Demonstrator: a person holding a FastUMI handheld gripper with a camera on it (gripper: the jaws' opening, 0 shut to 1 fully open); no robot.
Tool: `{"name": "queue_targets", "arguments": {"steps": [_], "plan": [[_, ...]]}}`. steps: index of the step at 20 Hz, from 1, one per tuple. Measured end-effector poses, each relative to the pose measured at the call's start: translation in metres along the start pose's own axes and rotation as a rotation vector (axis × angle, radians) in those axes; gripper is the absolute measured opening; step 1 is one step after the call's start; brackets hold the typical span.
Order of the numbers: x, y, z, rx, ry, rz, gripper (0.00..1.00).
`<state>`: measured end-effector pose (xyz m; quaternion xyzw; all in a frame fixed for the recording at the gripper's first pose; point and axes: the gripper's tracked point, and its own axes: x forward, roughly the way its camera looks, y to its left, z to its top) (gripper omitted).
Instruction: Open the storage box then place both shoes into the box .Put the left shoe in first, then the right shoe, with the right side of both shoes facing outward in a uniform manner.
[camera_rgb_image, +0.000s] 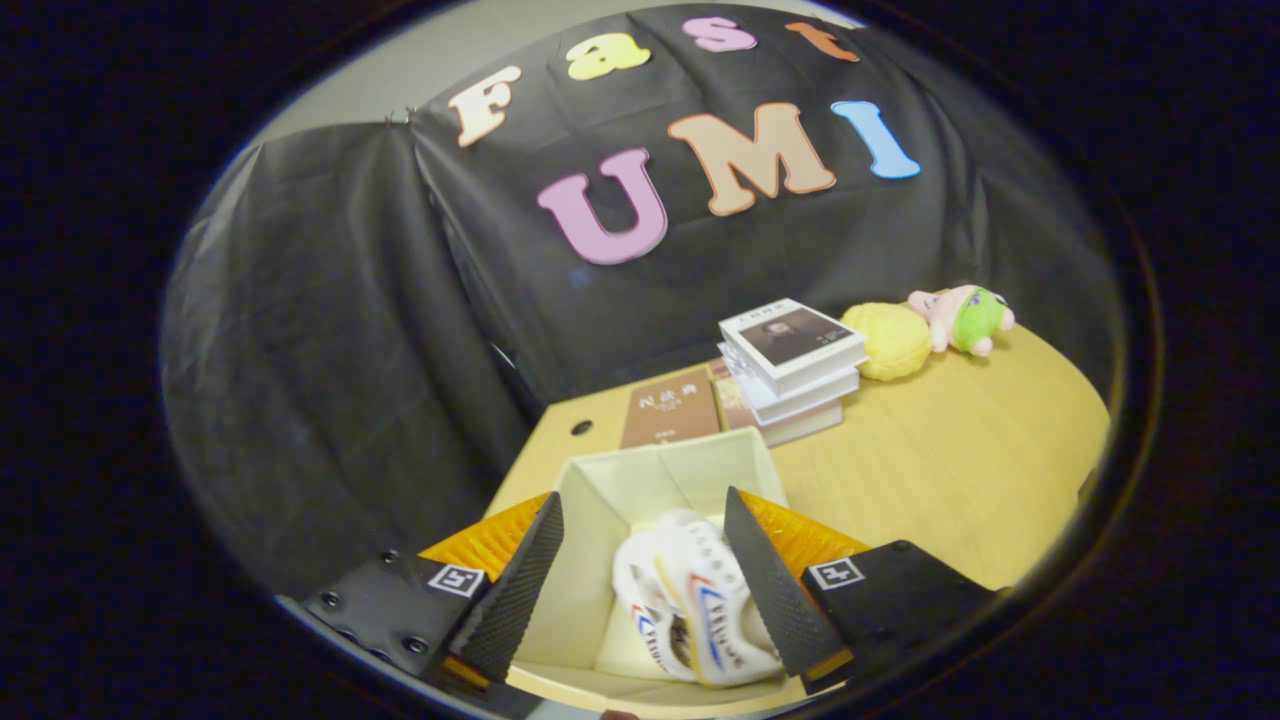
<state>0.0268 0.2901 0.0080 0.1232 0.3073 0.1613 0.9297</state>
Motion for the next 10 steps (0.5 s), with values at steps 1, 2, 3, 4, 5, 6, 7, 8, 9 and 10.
{"name": "queue_targets", "arguments": {"steps": [1,2,3,4,5,6,7,8,9,10], "plan": [[-0.012,0.004,0.008,0.024,-0.029,0.034,0.84],[-0.022,0.001,0.016,0.029,-0.060,0.040,0.90],[-0.031,-0.014,0.022,0.014,-0.090,0.017,0.95],[-0.041,-0.031,0.027,-0.014,-0.125,-0.021,1.00],[-0.049,-0.049,0.034,-0.052,-0.164,-0.055,1.00],[-0.054,-0.067,0.037,-0.088,-0.201,-0.082,1.00],[-0.059,-0.083,0.040,-0.123,-0.241,-0.105,1.00],[-0.063,-0.101,0.041,-0.163,-0.274,-0.129,1.00],[-0.066,-0.119,0.040,-0.213,-0.302,-0.154,1.00],[-0.067,-0.138,0.037,-0.266,-0.323,-0.183,1.00]]}}
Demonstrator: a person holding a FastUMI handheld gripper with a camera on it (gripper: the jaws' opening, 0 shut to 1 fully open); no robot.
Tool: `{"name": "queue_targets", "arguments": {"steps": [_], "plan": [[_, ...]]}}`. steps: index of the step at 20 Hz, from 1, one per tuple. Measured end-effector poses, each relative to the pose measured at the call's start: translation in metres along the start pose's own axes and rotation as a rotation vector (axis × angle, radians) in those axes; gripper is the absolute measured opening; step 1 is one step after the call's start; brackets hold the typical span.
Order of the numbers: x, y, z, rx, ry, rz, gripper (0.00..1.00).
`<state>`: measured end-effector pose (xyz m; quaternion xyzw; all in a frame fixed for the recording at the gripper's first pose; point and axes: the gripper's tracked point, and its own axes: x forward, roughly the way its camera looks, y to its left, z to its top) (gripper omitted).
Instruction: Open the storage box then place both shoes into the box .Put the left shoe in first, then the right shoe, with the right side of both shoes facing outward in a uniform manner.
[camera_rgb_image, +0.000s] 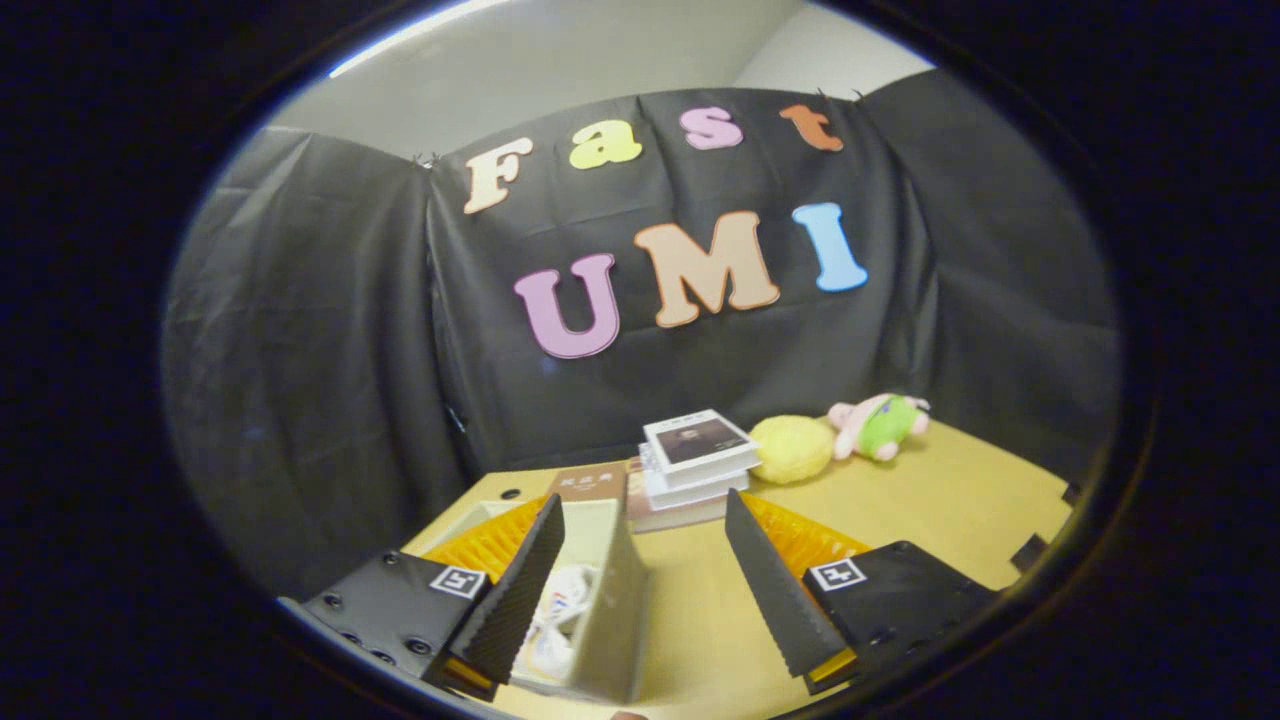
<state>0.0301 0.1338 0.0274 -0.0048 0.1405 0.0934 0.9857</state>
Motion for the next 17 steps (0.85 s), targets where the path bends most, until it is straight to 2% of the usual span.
{"name": "queue_targets", "arguments": {"steps": [3,5,7,10,17], "plan": [[0.002,-0.044,-0.012,-0.171,-0.081,-0.059,1.00],[-0.002,-0.064,-0.012,-0.241,-0.150,-0.097,1.00],[-0.003,-0.068,-0.017,-0.248,-0.182,-0.104,1.00],[-0.002,-0.064,-0.034,-0.260,-0.143,-0.078,1.00],[-0.004,-0.079,-0.054,-0.269,-0.141,-0.174,1.00]]}}
